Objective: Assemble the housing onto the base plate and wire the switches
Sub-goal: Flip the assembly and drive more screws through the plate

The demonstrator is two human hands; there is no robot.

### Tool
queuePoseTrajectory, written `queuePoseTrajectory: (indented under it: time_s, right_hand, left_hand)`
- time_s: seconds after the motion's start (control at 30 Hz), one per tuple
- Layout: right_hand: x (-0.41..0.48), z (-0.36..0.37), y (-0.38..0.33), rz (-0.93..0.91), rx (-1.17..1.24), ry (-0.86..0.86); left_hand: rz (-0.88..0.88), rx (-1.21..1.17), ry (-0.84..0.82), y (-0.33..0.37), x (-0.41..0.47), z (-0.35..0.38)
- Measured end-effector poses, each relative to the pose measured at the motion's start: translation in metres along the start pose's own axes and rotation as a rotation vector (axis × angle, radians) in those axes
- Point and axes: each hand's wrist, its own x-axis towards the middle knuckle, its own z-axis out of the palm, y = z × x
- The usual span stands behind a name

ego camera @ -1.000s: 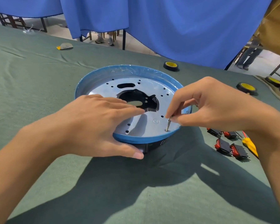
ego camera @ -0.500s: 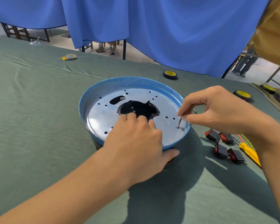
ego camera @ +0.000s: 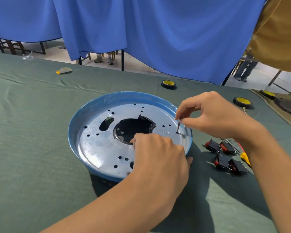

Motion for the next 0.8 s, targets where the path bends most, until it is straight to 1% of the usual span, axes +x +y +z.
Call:
queuePoseTrajectory:
  time_s: [0.13,0.37,0.53,0.7,0.8]
  right_hand:
    - [0.002,0.002,0.000,0.001,-0.037,-0.033]
    - [0.004,0.003,0.004,0.014,-0.118,-0.013]
    - [0.004,0.007,0.003,0.029,-0.111,-0.024]
    - [0.009,0.021,-0.004,0.048,-0.246,-0.052]
    - [0.009,0.020,-0.002,0.052,-0.263,-0.087]
  left_hand:
    - [-0.006,0.004,0.010,-0.002,0.000,-0.003]
    - [-0.048,-0.003,0.015,-0.002,0.000,-0.005]
    - [-0.089,-0.020,0.029,-0.004,0.000,-0.008]
    - [-0.100,-0.019,0.023,-0.003,-0.001,-0.012]
    - [-0.098,-0.017,0.028,-0.003,-0.002,-0.012]
